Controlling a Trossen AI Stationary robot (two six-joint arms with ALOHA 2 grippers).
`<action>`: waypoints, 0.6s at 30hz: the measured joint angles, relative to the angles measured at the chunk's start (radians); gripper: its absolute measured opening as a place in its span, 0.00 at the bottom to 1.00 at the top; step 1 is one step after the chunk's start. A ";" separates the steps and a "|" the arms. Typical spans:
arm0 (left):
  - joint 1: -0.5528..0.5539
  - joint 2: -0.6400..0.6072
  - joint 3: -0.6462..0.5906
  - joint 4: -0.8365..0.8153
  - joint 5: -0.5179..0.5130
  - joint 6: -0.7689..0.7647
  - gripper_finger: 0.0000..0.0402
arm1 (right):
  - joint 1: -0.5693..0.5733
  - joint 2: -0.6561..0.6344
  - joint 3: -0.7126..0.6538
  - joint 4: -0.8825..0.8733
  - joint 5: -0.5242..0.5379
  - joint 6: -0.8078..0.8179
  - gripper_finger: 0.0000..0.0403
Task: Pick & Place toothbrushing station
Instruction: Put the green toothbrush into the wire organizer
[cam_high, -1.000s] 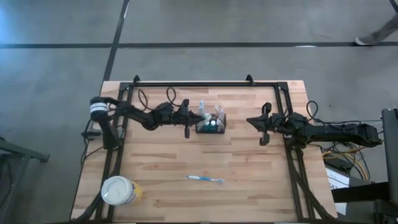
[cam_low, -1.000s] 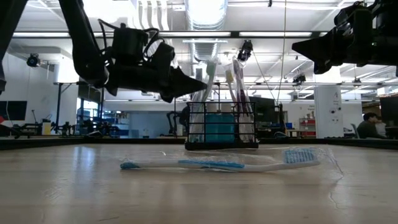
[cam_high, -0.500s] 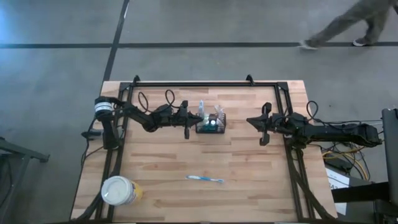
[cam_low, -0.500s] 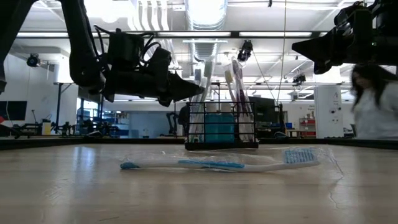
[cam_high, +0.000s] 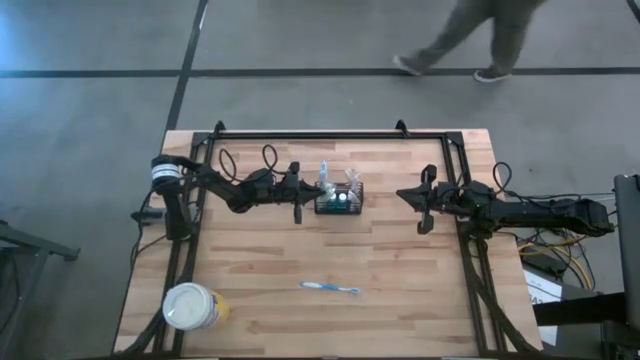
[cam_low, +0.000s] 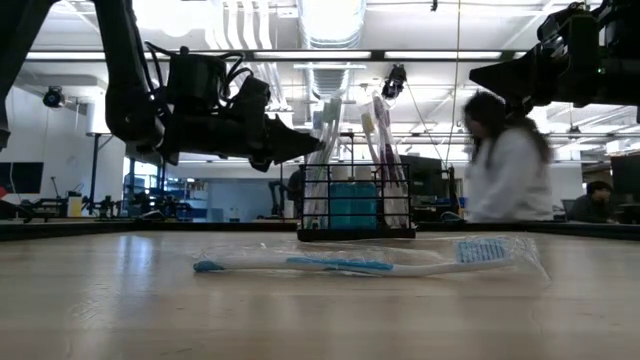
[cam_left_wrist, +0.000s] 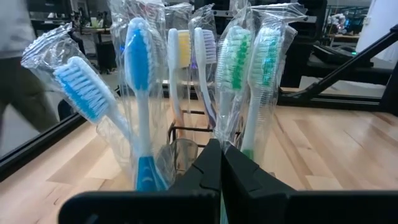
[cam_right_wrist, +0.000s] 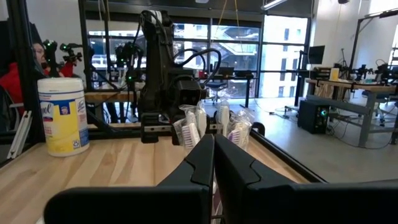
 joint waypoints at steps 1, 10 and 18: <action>0.000 0.000 -0.001 -0.001 0.000 0.000 0.00 | 0.000 0.000 0.000 0.000 0.000 0.000 0.02; 0.002 0.001 -0.001 -0.012 0.000 0.002 0.02 | 0.000 0.000 0.000 0.000 0.000 0.000 0.02; 0.002 0.005 0.003 -0.032 -0.001 0.001 0.17 | 0.000 0.000 0.000 0.000 0.000 0.000 0.02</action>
